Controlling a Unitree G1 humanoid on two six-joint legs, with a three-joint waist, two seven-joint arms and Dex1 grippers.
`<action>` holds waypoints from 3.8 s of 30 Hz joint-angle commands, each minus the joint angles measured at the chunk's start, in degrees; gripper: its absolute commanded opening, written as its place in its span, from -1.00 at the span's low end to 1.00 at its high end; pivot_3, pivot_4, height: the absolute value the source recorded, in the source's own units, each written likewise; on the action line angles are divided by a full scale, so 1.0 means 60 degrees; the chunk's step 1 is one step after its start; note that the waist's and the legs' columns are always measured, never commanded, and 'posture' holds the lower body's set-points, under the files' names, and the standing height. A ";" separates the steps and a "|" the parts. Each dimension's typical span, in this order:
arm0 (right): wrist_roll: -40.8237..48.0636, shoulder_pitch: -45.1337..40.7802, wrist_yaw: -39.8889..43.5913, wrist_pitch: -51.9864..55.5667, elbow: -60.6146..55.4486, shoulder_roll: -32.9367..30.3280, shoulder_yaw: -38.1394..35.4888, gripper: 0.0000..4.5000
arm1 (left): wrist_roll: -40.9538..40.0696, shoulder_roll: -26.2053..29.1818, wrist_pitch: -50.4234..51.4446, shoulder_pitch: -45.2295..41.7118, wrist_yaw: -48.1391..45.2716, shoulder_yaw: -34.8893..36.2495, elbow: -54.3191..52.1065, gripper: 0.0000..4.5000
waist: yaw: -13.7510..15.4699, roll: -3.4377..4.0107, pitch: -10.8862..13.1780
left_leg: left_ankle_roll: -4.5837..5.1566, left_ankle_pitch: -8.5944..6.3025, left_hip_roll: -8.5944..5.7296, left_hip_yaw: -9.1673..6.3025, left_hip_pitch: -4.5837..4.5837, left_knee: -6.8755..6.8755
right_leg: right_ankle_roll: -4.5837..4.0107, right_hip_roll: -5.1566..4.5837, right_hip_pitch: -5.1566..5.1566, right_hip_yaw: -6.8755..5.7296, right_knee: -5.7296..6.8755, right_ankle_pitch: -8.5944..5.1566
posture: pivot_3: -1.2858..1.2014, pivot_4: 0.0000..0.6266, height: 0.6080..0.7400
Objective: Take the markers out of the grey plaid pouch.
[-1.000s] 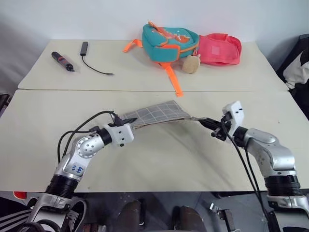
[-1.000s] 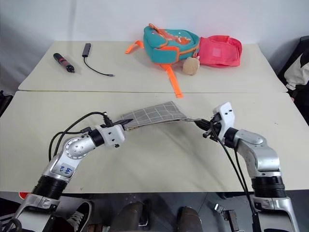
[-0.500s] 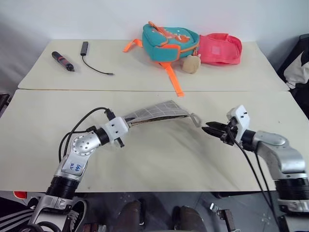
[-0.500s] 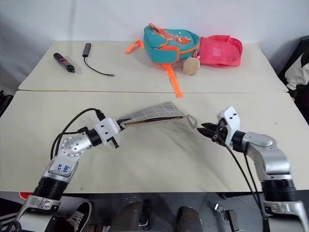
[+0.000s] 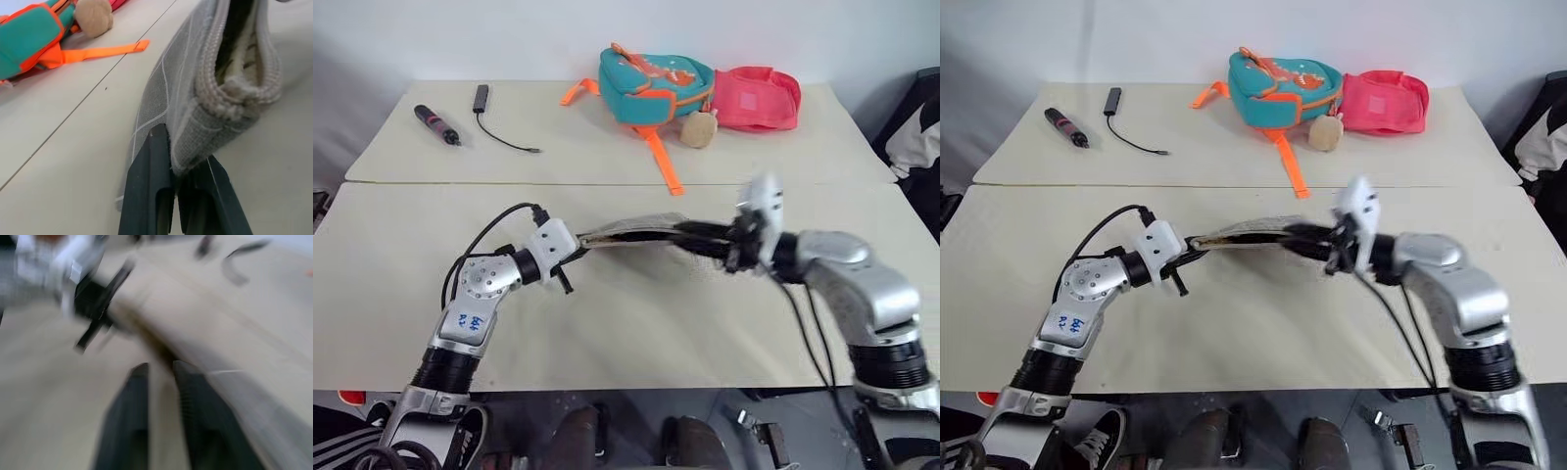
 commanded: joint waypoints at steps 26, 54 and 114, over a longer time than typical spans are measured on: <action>-0.4604 -0.1031 0.0028 -0.3426 0.1477 -0.0539 0.1489 0.11 | -0.2378 -0.0703 0.5389 -0.0364 -0.0570 0.0021 -0.3088 -1.00 | -0.0062 0.0000 0.0000 | -0.0004 0.0012 0.0009 0.0004 0.0004 0.0003 | 0.0008 0.0019 0.0007 0.0009 -0.0011 0.0006 | 0.03 -0.52 1.00; -0.4567 -0.1839 0.1919 -0.1818 0.0392 -0.1066 0.2260 0.13 | -0.5775 -0.1457 0.9593 -0.0292 -0.0061 0.1301 -0.3147 -1.00 | -0.0064 -0.0001 0.0001 | -0.0005 0.0012 0.0009 0.0000 0.0005 0.0006 | 0.0008 0.0020 0.0010 0.0009 -0.0013 0.0006 | 0.03 -0.52 1.00; -0.5068 -0.3159 0.3135 -0.1614 0.1623 -0.1227 0.1973 -0.72 | -0.4336 -0.0275 0.7777 -0.1223 0.0849 -0.0121 -0.2551 -1.00 | -0.0043 -0.0005 0.0002 | -0.0013 0.0010 0.0006 0.0001 0.0001 0.0006 | 0.0009 0.0023 0.0021 0.0012 -0.0054 0.0010 | 0.03 -0.52 1.00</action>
